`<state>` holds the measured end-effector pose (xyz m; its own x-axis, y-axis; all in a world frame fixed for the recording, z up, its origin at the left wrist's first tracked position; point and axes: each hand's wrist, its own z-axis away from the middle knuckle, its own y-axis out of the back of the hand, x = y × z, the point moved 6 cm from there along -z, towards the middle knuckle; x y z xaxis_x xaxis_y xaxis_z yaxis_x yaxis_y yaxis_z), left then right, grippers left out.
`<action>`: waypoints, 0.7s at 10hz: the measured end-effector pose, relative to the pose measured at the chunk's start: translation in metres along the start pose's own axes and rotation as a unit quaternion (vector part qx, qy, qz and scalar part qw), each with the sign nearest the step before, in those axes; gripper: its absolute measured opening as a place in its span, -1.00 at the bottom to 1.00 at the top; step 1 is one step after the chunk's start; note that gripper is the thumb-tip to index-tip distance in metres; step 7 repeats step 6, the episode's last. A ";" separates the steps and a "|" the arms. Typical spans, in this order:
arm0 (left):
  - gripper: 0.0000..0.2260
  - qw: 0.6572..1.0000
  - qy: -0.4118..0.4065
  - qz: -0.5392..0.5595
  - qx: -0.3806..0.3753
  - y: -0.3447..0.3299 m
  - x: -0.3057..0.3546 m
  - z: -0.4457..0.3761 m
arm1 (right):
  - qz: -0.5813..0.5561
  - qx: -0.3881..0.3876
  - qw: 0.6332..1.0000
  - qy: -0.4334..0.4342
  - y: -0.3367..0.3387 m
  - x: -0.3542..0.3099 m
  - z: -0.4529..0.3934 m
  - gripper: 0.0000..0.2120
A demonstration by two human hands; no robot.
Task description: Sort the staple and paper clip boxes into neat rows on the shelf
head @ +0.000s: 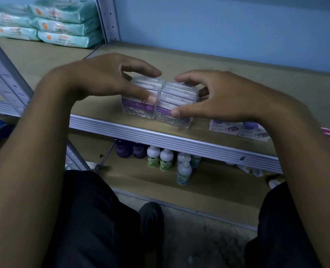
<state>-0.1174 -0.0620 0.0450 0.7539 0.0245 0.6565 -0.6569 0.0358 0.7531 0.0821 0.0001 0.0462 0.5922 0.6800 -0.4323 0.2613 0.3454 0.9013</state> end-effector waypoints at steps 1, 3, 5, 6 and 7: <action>-0.37 1.000 0.006 -0.012 -0.022 -0.003 -0.001 0.000 | 0.037 0.004 0.999 0.032 -0.005 -0.005 -0.002 -0.10; -0.36 1.000 0.008 -0.020 -0.014 -0.003 0.002 0.000 | 0.016 0.003 0.999 0.035 -0.003 -0.003 -0.004 -0.13; -0.38 0.999 0.012 -0.032 -0.013 -0.003 0.007 -0.001 | 0.017 0.012 0.999 0.028 -0.004 -0.002 -0.005 -0.13; -0.39 1.000 0.001 -0.009 0.002 -0.004 0.011 0.003 | 0.007 0.010 1.000 0.021 -0.003 -0.003 -0.001 -0.08; -0.39 1.000 0.001 -0.009 0.002 -0.004 0.011 0.003 | 0.007 0.010 1.000 0.021 -0.003 -0.003 -0.001 -0.08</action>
